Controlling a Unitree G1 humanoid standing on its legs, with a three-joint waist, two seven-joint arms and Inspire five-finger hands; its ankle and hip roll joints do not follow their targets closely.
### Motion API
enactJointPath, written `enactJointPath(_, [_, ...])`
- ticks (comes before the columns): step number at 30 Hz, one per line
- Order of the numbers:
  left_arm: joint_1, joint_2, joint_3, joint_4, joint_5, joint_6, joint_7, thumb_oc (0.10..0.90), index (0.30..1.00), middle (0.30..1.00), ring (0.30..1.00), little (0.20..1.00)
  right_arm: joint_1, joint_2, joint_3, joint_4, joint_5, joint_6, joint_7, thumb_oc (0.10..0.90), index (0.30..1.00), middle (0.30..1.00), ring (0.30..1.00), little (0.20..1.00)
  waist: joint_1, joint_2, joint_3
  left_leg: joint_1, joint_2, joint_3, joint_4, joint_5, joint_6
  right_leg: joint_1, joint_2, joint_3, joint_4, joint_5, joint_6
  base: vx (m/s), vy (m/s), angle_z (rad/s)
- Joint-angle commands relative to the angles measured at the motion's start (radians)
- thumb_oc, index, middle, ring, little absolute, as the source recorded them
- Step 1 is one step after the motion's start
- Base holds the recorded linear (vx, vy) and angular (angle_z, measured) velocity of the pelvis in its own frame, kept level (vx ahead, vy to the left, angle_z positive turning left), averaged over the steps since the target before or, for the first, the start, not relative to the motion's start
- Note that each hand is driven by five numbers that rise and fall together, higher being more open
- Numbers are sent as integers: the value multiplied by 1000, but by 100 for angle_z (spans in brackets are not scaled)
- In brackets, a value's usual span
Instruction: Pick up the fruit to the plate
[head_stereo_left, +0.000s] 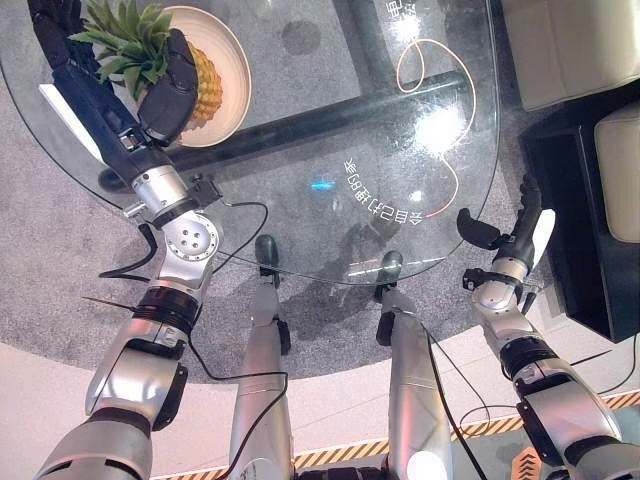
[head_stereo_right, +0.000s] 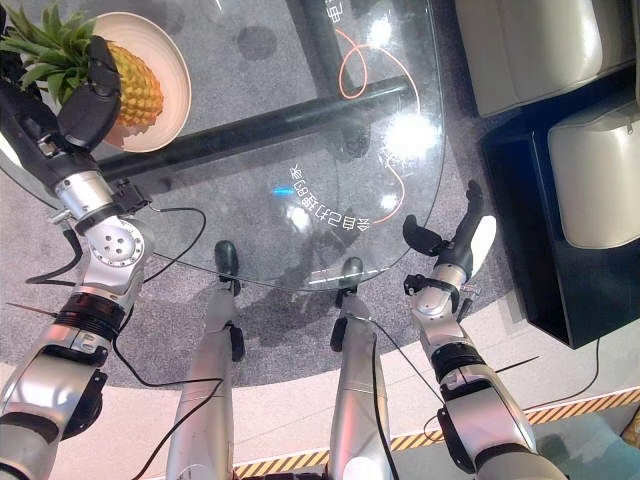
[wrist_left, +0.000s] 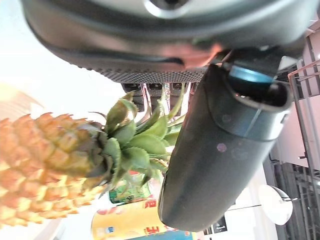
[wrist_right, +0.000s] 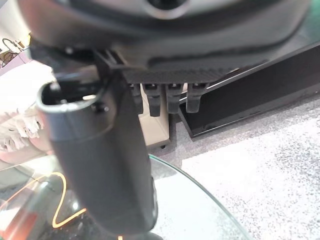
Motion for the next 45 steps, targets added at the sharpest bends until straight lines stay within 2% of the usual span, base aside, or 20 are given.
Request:
enactJointPath(1, [-63, 1, 88, -99, 95, -123, 49, 800, 900, 900, 900, 900, 80, -38, -47, 131, 3, 152, -41, 800, 900, 900, 900, 900, 21, 54, -8, -2, -47, -11, 161, -204, 21, 48, 40, -44, -125, 68, -2, 0, 0, 0])
enactJointPath(6, [-61, 6, 94, -150, 114, -114, 61, 800, 900, 900, 900, 900, 93, -32, -49, 118, 7, 154, -45, 800, 900, 900, 900, 900, 23, 52, -8, 2, -44, -11, 163, -205, 20, 53, 37, -47, -123, 68, -2, 4, -12, 0])
enactJointPath(15, [-59, 11, 106, -184, 197, -74, 163, 800, 900, 900, 900, 900, 98, -23, -55, 118, 9, 153, -54, 800, 900, 900, 900, 900, 24, 59, -8, 32, -46, -14, 140, -190, 22, 76, 35, -43, -133, 77, -1, 2, -4, 0])
enactJointPath(19, [-55, 22, 113, -185, 199, -65, 183, 800, 900, 900, 900, 900, 111, -23, -54, 118, 9, 151, -55, 800, 900, 900, 900, 900, 21, 63, -8, 83, -42, -10, 120, -192, 20, 120, 32, -38, -145, 73, 3, 16, -2, 1])
enactJointPath(23, [-53, 37, 119, -189, 157, -44, 156, 800, 900, 900, 900, 900, 126, -22, -59, 120, 13, 148, -49, 800, 900, 900, 900, 900, 19, 69, -8, 137, -41, -9, 92, -179, 18, 170, 27, -34, -168, 83, 6, 9, 0, 1])
enactJointPath(26, [-30, 45, 132, -192, 86, -3, 83, 800, 900, 900, 900, 900, 157, -5, -70, 126, 8, 142, -53, 800, 900, 900, 900, 900, 22, 72, -8, 216, -41, -11, 61, -174, 16, 247, 23, -30, -188, 83, 11, 23, -52, 0])
enactJointPath(27, [2, 49, 141, -179, 41, 16, 29, 800, 900, 900, 900, 900, 180, 0, -82, 133, 7, 138, -52, 800, 900, 900, 900, 900, 26, 75, -8, 275, -43, -15, 38, -171, 16, 308, 20, -26, -204, 82, 14, 34, -56, 2])
enactJointPath(28, [5, 49, 142, -179, 36, 15, 23, 800, 900, 900, 900, 900, 183, 0, -82, 133, 6, 138, -51, 800, 900, 900, 900, 900, 26, 75, -8, 281, -43, -15, 34, -170, 16, 314, 20, -27, -207, 82, 14, 52, -58, 3])
enactJointPath(32, [134, 65, 172, -108, -92, 106, -174, 800, 900, 900, 900, 900, 274, -6, -133, 149, 3, 122, -28, 800, 900, 900, 900, 900, 33, 83, -8, 463, -39, -16, -49, -151, 10, 504, 12, -23, -263, 80, 22, 99, -45, 0])
enactJointPath(34, [262, 65, 200, -43, -166, 141, -286, 800, 900, 900, 900, 900, 362, -7, -171, 155, -9, 105, -7, 800, 900, 900, 900, 900, 35, 85, -70, 555, -36, -12, -105, -145, 4, 607, 8, -28, -315, 74, 23, 198, -44, 3])
enactJointPath(36, [353, 56, 225, 17, -196, 159, -349, 800, 900, 900, 900, 900, 418, -1, -196, 164, -18, 94, 4, 800, 900, 900, 900, 900, 35, 87, -125, 606, -33, -10, -137, -136, 1, 670, 9, -34, -356, 82, 22, 146, -10, 5])
enactJointPath(38, [398, 47, 232, 49, -199, 173, -374, 800, 900, 900, 900, 900, 447, 1, -210, 167, -28, 94, 13, 800, 900, 900, 900, 900, 32, 87, -148, 638, -32, -9, -152, -135, 0, 706, 10, -39, -374, 84, 23, 125, 1, 3])
enactJointPath(40, [498, 22, 242, 148, -180, 231, -441, 800, 900, 900, 900, 900, 513, 9, -242, 183, -43, 103, 46, 800, 900, 900, 900, 900, 29, 85, -215, 700, -29, -5, -174, -138, 1, 769, 14, -47, -397, 84, 25, 237, -17, 6])
enactJointPath(43, [581, 20, 252, 269, -140, 291, -508, 800, 900, 900, 900, 900, 563, 7, -261, 216, -63, 130, 95, 800, 900, 900, 900, 900, 25, 84, -283, 755, -22, 3, -186, -146, -1, 829, 20, -54, -417, 82, 25, 229, -10, 1])
enactJointPath(45, [622, 7, 260, 365, -162, 359, -590, 800, 900, 900, 900, 900, 588, 5, -274, 248, -73, 154, 153, 800, 900, 900, 900, 900, 22, 83, -323, 785, -18, 8, -192, -152, -4, 861, 24, -56, -428, 79, 26, 186, -2, -4])
